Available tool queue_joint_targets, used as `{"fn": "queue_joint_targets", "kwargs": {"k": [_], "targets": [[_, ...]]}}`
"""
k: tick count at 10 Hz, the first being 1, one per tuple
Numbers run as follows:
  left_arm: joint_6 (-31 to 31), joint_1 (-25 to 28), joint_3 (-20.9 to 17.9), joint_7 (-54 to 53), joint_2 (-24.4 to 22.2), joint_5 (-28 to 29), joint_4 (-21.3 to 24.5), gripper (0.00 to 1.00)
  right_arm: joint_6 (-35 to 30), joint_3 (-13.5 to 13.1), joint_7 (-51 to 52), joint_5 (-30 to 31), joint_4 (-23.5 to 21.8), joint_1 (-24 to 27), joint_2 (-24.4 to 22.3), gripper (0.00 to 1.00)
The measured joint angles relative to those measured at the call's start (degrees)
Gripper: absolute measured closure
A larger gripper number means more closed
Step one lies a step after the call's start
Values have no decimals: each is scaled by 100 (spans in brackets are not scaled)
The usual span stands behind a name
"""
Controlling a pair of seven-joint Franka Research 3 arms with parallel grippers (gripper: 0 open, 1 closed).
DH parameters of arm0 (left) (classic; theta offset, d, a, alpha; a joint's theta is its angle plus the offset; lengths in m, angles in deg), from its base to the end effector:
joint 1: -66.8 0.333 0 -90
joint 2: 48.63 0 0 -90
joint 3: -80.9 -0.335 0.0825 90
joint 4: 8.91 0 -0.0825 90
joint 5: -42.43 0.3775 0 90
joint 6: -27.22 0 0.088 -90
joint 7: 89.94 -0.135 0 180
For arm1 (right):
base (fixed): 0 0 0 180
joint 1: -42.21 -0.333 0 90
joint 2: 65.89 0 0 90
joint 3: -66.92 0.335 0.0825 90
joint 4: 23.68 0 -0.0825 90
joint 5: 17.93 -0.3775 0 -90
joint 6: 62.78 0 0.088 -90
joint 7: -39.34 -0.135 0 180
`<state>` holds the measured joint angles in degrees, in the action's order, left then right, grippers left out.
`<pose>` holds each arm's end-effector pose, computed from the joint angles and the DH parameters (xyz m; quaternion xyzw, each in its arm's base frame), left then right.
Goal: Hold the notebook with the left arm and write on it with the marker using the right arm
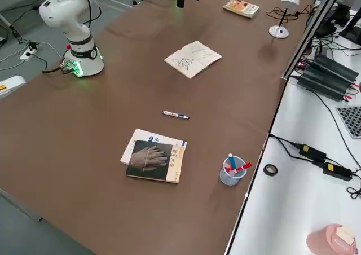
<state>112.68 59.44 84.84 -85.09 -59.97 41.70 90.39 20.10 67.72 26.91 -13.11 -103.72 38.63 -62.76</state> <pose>0.4613 -0.0975 0.6346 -0.9982 0.0558 0.0218 0.0035 0.5523 0.0298 0.6549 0.9963 -0.0752 0.0035 0.0413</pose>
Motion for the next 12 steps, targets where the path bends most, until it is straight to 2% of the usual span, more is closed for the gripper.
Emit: {"fn": "queue_joint_targets", "kwargs": {"k": [3, 6, 12], "targets": [[-3, 2, 0, 0, -1, 0, -4, 0, 404, -3, 3, -16, -214, 0, 41, 0], [-24, 34, -2, 4, -25, 0, -9, 0, 445, -4, 6, -17, -280, 0, 48, 0], [-38, 453, -15, -39, -45, -2, -10, 0, 580, -7, 42, -124, -366, 0, 48, 0]]}}
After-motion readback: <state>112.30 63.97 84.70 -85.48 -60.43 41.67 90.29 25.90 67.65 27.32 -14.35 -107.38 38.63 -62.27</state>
